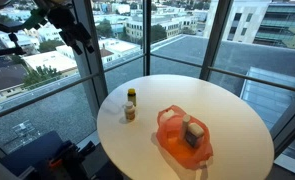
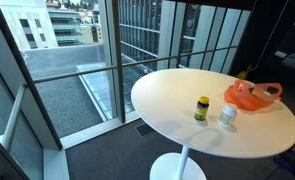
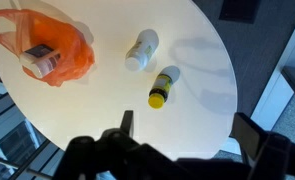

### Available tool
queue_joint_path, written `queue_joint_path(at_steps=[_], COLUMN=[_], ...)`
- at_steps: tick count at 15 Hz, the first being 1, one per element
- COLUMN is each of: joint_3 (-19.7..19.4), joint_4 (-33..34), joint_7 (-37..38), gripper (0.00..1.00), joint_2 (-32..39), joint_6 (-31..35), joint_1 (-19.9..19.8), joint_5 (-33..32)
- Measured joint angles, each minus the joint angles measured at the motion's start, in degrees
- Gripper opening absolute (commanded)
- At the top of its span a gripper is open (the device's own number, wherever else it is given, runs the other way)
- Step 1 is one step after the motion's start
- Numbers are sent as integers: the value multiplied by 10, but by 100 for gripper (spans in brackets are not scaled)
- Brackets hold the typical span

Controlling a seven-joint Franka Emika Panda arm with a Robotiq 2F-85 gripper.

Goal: Put the yellow and black container in the orange plastic bag

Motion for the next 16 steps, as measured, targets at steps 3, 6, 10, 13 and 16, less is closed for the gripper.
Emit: queue_joint_path(at_steps=[3, 6, 10, 13, 16], joint_3=[0, -1, -15, -38, -67], joint_4=[0, 0, -5, -20, -36], joint_7=[0, 0, 0, 0, -2], gripper=[100, 100, 100, 100, 100], joint_2=[0, 0, 9, 30, 61], joint_6=[0, 0, 13, 58, 122], joint_1=[0, 1, 5, 5, 5], joint_5=[0, 0, 0, 0, 0])
